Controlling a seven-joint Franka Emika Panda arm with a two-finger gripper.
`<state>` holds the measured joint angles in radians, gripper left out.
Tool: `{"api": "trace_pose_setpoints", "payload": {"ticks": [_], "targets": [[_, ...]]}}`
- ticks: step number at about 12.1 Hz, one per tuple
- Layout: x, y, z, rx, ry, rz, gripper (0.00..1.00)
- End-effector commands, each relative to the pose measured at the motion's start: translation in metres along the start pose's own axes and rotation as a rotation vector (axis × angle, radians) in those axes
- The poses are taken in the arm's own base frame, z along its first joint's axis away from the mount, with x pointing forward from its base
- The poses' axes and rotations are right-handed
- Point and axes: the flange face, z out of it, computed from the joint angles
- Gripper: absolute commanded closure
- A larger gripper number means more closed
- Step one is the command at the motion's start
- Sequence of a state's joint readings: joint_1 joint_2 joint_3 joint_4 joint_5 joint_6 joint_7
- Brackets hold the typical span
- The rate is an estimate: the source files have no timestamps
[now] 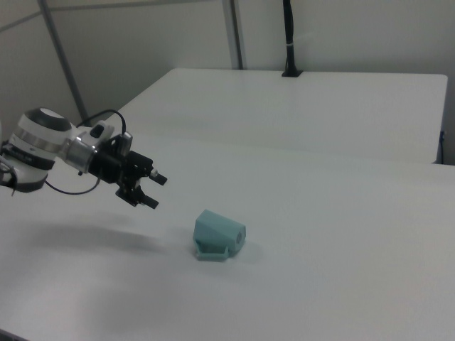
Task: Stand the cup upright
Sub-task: 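Move the gripper down toward the teal cup lying on its side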
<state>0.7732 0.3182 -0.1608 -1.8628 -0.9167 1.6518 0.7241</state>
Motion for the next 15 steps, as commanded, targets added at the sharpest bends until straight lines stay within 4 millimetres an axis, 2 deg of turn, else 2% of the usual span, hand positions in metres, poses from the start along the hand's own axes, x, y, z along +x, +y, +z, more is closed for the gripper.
{"api": "trace_pose_setpoints", "payload": {"ticks": [1,4,7,9,15], "targets": [[0.012,-0.02,0.032,-0.017,0.018,-0.007,0.0],[0.02,-0.03,0.062,-0.055,0.02,-0.029,0.0],[0.028,-0.018,0.084,-0.044,0.015,-0.01,0.0],[0.029,-0.02,0.1,-0.056,-0.007,-0.015,0.0],[0.03,-0.015,0.127,-0.06,-0.035,0.016,0.0]]}}
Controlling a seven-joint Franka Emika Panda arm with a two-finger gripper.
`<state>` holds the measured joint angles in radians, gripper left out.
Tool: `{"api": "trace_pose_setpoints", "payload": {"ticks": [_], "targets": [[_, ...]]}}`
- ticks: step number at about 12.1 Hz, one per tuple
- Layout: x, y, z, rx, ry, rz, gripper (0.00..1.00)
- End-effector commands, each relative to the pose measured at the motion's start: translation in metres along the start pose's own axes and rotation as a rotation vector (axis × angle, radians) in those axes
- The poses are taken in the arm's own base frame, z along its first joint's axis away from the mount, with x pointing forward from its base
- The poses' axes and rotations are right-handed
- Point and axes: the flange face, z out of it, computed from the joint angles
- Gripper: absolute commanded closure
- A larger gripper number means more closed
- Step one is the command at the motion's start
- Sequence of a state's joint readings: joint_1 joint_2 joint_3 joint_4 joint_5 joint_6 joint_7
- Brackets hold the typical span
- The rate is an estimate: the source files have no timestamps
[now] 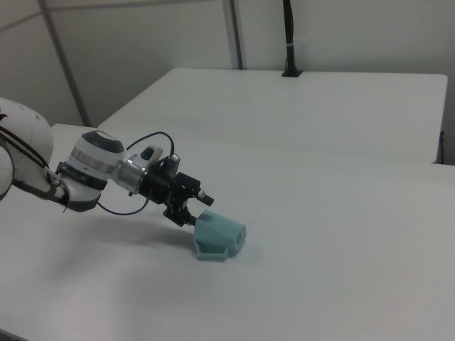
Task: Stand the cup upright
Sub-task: 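Close the gripper on the rim of the teal cup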
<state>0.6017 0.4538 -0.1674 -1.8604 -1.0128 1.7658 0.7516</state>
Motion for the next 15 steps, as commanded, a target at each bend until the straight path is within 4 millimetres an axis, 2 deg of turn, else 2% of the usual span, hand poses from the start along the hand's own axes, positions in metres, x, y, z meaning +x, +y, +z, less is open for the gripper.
{"api": "trace_pose_setpoints", "payload": {"ticks": [1,5,7,8,11,12,15], "targets": [[0.005,0.0,0.01,0.0,0.023,0.023,0.0],[0.005,-0.007,0.022,-0.01,0.012,0.009,0.1],[0.005,-0.006,0.024,-0.014,0.011,0.008,0.38],[0.003,-0.008,0.026,-0.015,0.007,0.003,0.55],[0.002,-0.009,0.029,-0.017,0.006,0.0,0.91],[0.002,-0.009,0.029,-0.016,0.007,-0.002,1.0],[0.002,-0.01,0.028,-0.013,0.011,-0.002,1.0]]}}
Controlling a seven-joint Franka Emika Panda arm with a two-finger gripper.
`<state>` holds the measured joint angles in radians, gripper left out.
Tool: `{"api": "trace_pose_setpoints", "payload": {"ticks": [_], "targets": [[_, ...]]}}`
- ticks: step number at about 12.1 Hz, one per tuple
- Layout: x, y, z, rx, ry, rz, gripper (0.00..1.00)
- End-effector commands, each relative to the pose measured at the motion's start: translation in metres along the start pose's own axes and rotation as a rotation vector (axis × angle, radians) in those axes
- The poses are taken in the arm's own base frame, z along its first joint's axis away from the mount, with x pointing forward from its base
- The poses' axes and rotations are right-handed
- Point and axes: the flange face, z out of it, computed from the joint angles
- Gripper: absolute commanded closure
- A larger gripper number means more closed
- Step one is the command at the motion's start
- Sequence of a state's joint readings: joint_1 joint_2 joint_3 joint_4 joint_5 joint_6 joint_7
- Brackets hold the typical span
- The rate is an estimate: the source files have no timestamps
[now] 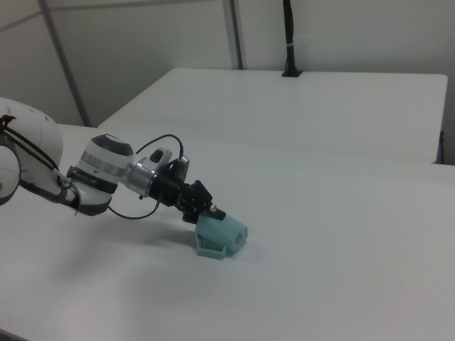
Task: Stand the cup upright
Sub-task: 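Close the gripper on the rim of the teal cup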
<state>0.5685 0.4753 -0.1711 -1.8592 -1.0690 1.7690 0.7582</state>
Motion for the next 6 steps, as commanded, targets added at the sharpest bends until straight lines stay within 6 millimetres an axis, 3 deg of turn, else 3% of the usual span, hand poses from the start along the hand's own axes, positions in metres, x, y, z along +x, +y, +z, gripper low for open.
{"api": "trace_pose_setpoints", "payload": {"ticks": [1,4,6], "targets": [[-0.003,-0.012,0.006,0.034,0.007,0.002,1.0],[-0.003,-0.009,0.008,0.039,0.003,0.009,1.0],[0.002,0.017,0.005,0.064,0.0,0.062,1.0]]}}
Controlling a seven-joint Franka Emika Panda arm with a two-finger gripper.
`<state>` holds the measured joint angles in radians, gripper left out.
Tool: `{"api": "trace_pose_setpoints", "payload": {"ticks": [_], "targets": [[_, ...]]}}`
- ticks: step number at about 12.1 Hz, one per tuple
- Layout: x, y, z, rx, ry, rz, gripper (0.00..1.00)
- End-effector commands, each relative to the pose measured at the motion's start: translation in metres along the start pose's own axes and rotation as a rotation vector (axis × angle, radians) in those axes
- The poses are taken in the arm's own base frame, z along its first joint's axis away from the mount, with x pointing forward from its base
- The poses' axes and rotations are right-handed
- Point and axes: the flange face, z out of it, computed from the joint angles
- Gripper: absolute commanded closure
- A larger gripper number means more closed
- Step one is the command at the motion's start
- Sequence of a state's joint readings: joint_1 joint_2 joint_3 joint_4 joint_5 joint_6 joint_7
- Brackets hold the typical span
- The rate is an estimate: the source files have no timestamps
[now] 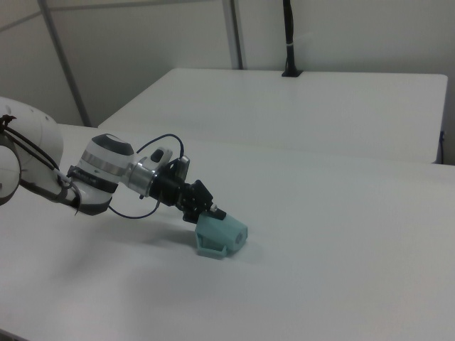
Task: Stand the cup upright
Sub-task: 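Close the gripper on the rim of the teal cup, then lift and rotate the cup so its base points down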
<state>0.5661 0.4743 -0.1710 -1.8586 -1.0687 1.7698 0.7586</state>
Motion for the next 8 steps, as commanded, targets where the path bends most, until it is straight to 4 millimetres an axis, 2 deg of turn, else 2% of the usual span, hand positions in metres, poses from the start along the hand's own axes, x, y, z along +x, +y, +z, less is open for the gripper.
{"api": "trace_pose_setpoints", "payload": {"ticks": [1,6,8], "targets": [[0.003,0.028,0.003,0.073,0.001,0.08,1.0],[-0.002,0.097,-0.029,0.179,0.004,0.196,1.0],[-0.007,0.133,-0.038,0.25,0.005,0.262,1.0]]}}
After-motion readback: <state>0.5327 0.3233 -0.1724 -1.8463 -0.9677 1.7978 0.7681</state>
